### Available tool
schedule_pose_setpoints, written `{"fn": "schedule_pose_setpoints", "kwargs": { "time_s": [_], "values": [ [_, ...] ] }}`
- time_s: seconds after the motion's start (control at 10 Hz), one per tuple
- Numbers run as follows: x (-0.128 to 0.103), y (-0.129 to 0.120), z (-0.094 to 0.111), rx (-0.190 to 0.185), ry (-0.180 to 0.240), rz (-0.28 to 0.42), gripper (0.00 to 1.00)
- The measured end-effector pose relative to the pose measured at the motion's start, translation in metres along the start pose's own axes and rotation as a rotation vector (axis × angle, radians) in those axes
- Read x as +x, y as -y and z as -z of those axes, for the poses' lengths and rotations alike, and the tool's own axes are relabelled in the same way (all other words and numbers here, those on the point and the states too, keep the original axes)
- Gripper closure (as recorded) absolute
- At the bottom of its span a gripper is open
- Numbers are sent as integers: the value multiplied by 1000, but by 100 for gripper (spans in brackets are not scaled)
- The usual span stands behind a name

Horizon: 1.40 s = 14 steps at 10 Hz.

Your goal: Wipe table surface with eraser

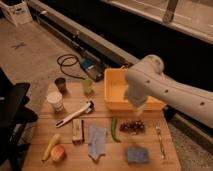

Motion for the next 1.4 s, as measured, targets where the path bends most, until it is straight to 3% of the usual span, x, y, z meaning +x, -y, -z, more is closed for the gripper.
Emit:
{"fn": "schedule_pose_setpoints", "kwargs": {
  "time_s": [0.1, 0.2, 0.5, 0.7, 0.9, 1.4],
  "values": [
    [-14, 4, 0, 4, 11, 51, 35],
    [-15, 5, 0, 4, 11, 56, 35],
    [-14, 5, 0, 8, 8, 56, 35],
    [-6, 12, 6, 37, -4, 105, 35],
    [-19, 26, 2, 50, 6, 224, 35],
    [-86, 78, -24, 77, 20, 492, 35]
  ]
}}
